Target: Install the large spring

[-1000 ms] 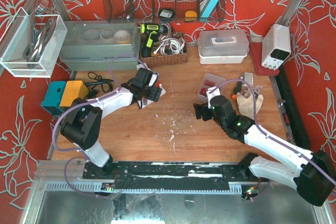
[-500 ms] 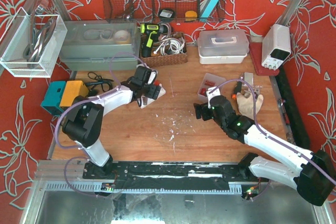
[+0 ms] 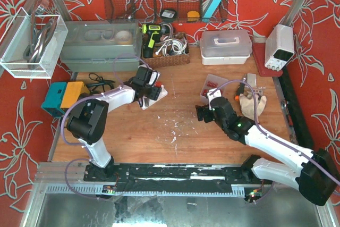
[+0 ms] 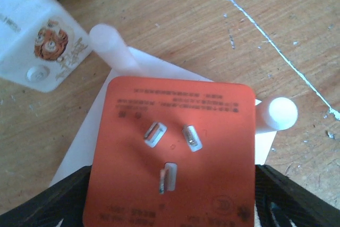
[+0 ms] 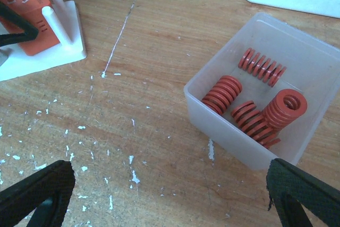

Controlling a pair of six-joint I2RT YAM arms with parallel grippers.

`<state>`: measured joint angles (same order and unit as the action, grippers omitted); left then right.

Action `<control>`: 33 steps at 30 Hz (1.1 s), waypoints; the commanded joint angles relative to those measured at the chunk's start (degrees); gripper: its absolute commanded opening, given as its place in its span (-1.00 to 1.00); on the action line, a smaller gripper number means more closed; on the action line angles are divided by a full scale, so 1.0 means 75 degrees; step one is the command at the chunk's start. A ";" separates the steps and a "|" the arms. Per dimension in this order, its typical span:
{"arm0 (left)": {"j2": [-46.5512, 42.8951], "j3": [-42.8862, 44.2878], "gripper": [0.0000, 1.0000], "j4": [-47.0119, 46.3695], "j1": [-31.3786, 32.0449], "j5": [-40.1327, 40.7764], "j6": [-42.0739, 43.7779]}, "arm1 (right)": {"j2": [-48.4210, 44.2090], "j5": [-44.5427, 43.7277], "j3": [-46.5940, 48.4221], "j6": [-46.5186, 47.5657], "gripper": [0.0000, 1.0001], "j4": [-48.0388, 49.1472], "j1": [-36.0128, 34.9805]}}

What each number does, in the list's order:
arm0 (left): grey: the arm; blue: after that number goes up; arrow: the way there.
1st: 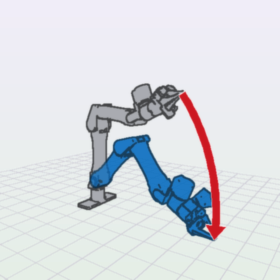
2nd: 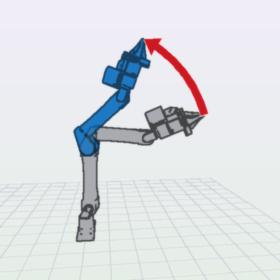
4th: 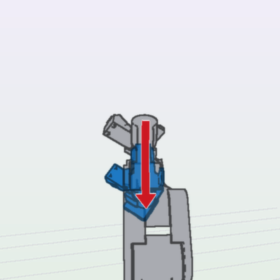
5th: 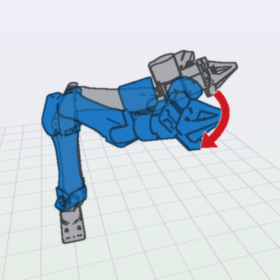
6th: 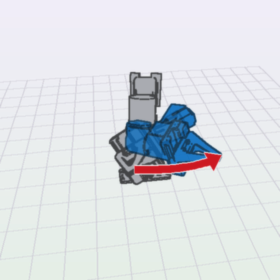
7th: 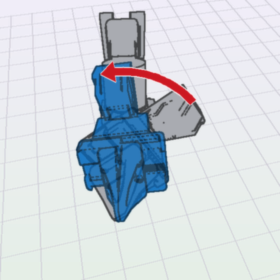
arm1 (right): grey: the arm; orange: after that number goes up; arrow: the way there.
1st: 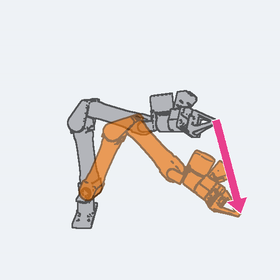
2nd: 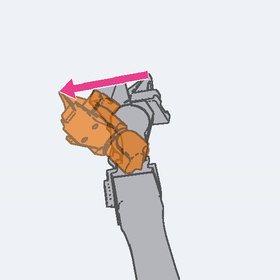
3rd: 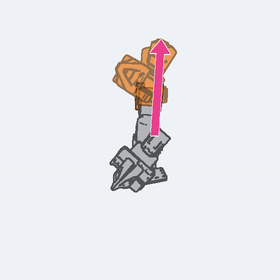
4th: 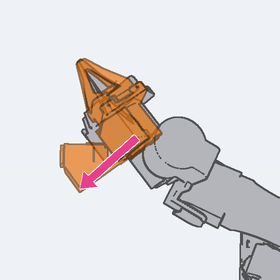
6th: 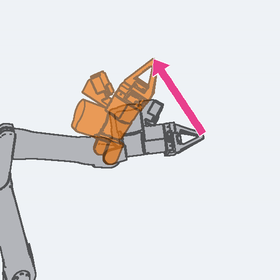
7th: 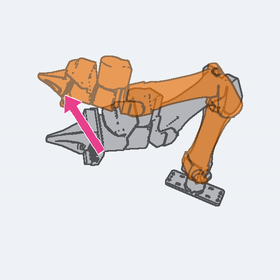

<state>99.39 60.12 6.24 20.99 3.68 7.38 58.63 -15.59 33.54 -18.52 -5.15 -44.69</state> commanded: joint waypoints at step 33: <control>-0.4316 -0.2389 -0.44 -0.1883 -0.0727 0.2093 -0.2822 | -0.0118 -0.0251 -0.0057 -0.0013 0.98 0.0040 -0.0156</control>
<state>67.37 43.51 -2.79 18.83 17.63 -9.02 59.18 -16.49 33.54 -18.50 -4.34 -45.41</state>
